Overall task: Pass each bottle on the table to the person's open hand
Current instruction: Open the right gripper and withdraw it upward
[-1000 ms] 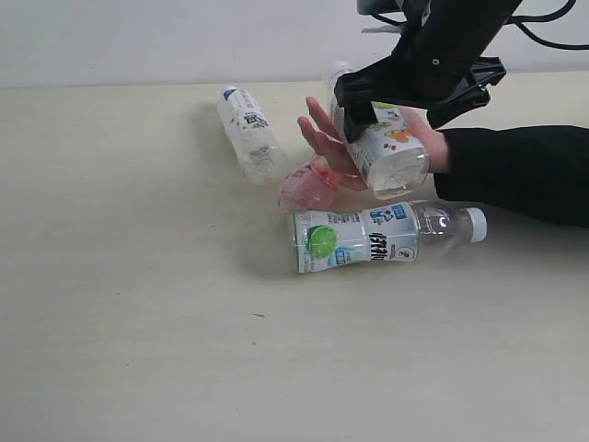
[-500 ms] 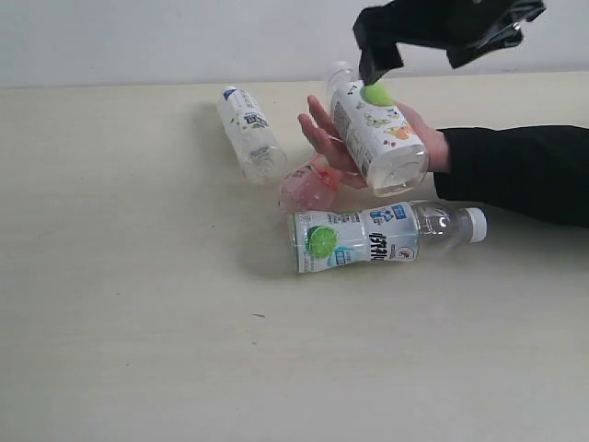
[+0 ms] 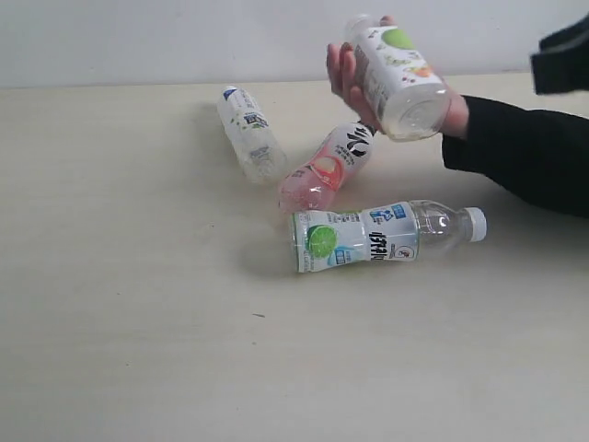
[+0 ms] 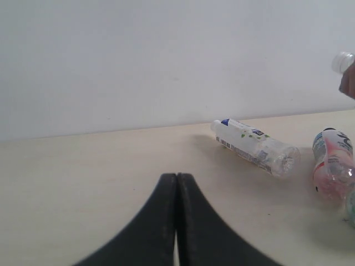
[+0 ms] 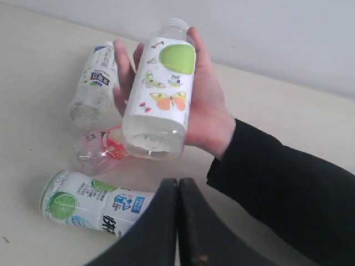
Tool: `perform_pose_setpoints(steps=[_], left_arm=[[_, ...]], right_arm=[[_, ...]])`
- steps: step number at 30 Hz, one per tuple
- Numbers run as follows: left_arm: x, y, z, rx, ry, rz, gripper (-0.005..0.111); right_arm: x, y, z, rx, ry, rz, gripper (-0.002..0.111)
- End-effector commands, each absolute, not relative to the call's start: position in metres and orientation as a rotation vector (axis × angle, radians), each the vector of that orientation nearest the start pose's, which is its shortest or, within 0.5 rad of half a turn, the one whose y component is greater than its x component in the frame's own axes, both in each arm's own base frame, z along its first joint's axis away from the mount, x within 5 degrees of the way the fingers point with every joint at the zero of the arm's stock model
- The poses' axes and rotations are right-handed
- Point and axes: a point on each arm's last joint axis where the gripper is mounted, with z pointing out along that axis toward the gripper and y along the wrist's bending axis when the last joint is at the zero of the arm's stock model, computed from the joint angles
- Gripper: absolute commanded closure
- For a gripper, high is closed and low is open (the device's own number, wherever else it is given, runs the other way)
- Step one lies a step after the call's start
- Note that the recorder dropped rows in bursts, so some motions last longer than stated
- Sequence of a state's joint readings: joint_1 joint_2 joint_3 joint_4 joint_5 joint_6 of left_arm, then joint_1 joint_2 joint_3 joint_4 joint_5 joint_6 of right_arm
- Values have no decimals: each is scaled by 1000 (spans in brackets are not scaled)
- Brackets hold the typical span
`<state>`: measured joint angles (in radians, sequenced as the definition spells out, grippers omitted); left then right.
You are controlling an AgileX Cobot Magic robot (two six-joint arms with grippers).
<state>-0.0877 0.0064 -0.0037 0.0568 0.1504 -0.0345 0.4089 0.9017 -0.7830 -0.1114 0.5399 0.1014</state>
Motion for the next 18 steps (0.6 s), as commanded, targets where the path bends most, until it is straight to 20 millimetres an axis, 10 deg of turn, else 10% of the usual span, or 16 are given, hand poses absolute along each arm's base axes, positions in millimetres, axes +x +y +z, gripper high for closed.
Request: perform_pose_setpoints(steps=[1, 18], left_arm=[[56, -5, 200, 82, 1622, -53, 107], [56, -5, 200, 82, 1622, -53, 107]], right_arm=[[128, 49, 316, -406, 1961, 170, 108], [47, 16, 309, -346, 1536, 235, 108]])
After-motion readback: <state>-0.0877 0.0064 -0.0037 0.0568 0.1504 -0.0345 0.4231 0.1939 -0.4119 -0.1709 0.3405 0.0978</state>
